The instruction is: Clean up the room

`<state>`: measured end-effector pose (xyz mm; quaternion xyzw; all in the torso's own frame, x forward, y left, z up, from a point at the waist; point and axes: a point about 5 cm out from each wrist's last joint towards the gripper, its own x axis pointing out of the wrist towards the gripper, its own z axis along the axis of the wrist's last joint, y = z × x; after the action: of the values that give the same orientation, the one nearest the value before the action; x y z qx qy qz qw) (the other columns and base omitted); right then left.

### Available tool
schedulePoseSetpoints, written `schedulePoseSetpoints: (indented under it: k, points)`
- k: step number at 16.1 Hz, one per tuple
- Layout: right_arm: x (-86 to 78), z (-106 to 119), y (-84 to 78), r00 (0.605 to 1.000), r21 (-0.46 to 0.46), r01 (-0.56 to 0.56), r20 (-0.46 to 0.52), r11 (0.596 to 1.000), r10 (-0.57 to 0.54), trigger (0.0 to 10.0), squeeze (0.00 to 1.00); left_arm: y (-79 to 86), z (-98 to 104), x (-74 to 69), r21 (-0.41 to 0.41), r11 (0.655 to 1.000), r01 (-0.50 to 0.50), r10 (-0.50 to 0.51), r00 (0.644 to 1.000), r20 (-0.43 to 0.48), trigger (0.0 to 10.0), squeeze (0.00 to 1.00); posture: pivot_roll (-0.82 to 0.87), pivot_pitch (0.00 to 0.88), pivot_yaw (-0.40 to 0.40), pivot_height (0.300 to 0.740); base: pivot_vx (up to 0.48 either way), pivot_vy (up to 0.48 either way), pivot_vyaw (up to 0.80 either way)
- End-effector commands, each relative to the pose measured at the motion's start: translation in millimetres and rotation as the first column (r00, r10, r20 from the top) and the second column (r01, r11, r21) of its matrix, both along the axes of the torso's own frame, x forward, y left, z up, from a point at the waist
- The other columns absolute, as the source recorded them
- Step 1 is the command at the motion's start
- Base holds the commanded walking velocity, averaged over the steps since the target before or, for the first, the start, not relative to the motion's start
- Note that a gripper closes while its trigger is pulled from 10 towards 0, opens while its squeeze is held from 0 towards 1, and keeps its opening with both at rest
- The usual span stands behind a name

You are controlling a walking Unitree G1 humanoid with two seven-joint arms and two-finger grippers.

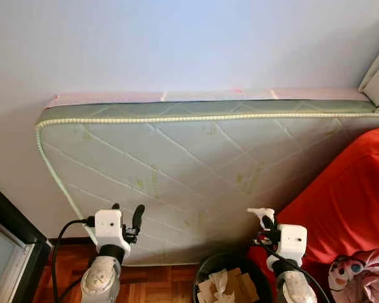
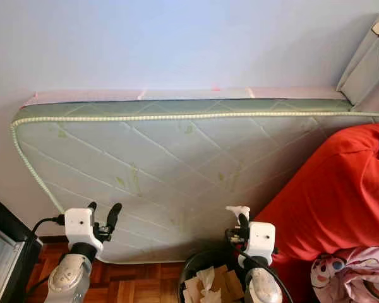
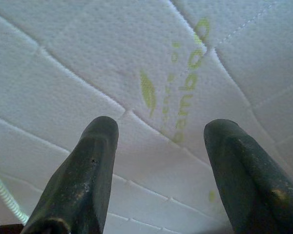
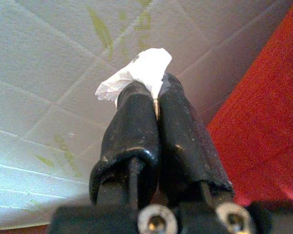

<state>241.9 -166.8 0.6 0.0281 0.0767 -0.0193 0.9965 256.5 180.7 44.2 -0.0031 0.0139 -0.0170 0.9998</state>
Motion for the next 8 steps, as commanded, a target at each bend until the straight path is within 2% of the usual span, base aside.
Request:
schedulePoseSetpoints:
  k: [1,6,8]
  points:
    - [-2.8,-2.5,-0.7,1.0,-0.002,0.008,-0.022,1.0,-0.008,10.0,0.0,-1.5,-0.1,-0.5,-0.009,1.0,0.009,-0.009,1.0,-0.01,10.0,0.0,0.01,0.043,-0.034,0.735,0.0,0.0,0.0]
    - [-3.9,-2.7,2.6,1.0,-0.008,0.012,-0.019,1.0,-0.012,10.0,0.0,0.8,-0.4,-1.4,0.003,1.0,-0.009,0.009,1.0,-0.027,10.0,0.0,0.01,0.052,-0.037,0.675,0.0,0.0,0.0]
    - [-3.3,-0.3,3.2,1.0,0.004,0.018,-0.001,1.0,-0.018,10.0,0.0,0.8,0.3,-1.2,0.003,1.0,-0.011,0.011,1.0,-0.028,10.0,0.0,0.01,0.056,-0.037,0.675,0.0,0.0,0.0]
